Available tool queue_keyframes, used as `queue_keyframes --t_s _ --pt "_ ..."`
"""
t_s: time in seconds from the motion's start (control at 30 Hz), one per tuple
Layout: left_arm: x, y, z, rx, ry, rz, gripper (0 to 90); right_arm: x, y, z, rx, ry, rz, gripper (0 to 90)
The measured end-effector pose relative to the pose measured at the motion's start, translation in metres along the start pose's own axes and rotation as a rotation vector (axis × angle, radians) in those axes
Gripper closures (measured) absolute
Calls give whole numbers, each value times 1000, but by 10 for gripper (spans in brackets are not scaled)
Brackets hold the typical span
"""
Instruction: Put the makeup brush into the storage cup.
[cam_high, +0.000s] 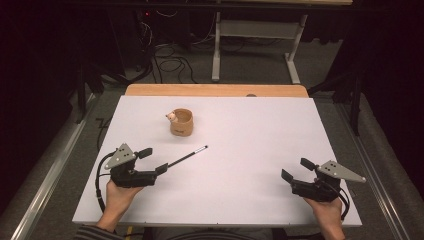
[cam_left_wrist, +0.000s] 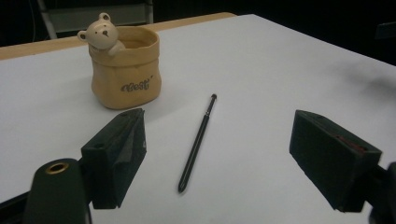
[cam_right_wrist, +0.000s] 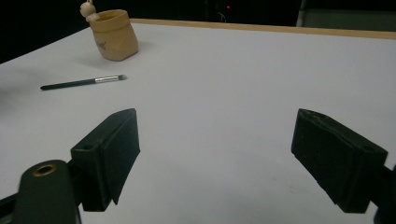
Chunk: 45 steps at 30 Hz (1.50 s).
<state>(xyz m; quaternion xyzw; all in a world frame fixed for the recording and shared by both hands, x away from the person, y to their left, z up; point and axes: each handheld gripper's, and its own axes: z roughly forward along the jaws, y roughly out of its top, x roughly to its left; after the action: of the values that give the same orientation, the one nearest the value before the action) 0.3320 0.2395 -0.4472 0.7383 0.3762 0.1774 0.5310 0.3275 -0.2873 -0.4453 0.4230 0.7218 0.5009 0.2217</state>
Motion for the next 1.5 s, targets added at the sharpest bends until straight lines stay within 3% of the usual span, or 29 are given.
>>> queue_keyframes --t_s 0.63,1.2,1.3,1.5 --pt "-1 0 -1 3 3 5 197 2 0 0 0 14 -2 168" --pt "4 3 -4 -15 10 -16 203 1 0 1 3 19 4 169" --pt "5 5 -4 -26 -19 -46 204 1 -1 1 3 20 10 169" --pt "6 7 -4 -41 -29 -67 207 1 -1 2 6 23 16 169"
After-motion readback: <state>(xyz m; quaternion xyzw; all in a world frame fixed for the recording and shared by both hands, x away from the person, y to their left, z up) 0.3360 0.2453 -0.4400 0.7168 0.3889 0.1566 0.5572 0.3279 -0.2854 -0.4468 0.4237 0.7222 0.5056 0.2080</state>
